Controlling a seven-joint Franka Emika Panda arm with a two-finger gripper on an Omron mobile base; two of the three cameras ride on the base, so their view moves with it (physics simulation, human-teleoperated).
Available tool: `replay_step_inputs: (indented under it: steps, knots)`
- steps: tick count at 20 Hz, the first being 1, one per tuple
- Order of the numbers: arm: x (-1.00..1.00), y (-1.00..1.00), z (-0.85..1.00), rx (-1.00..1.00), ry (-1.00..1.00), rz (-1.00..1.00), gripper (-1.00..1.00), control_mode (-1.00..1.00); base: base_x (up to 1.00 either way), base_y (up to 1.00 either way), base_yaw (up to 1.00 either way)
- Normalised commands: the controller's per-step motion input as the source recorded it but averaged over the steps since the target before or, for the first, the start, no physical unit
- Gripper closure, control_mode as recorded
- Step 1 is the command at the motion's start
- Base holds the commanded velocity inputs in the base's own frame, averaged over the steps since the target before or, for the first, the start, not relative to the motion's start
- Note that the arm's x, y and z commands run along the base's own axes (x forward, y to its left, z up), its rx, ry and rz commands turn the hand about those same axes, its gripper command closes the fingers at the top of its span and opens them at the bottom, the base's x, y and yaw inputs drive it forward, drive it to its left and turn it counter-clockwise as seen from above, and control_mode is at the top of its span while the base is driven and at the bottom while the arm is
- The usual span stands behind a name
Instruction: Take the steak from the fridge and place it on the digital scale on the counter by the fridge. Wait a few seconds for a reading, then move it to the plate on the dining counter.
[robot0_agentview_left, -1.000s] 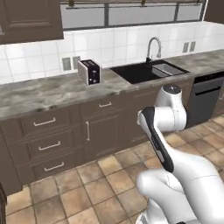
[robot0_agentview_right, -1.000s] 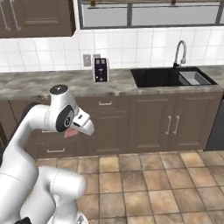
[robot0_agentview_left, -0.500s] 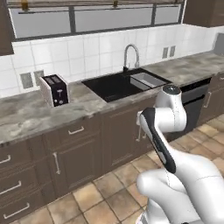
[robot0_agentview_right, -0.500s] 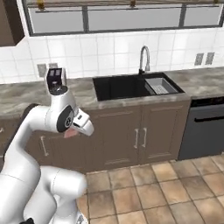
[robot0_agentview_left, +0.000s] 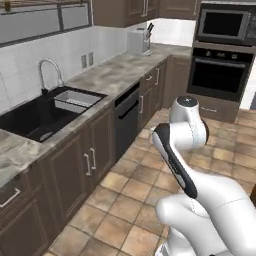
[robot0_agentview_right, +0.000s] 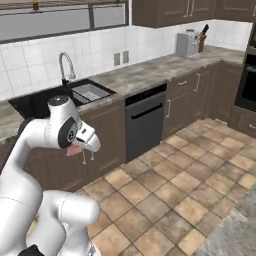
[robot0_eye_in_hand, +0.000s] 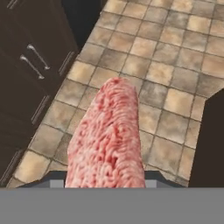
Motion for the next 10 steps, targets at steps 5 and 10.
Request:
replay_step_inputs:
  steps: [5,10]
  knots:
    - [0.0,0.0,0.0,0.0,0.0,0.0,1.0,1.0,0.12,0.23,-0.88]
    - [0.0,0.0,0.0,0.0,0.0,0.0,1.0,1.0,0.44,0.5,-0.78]
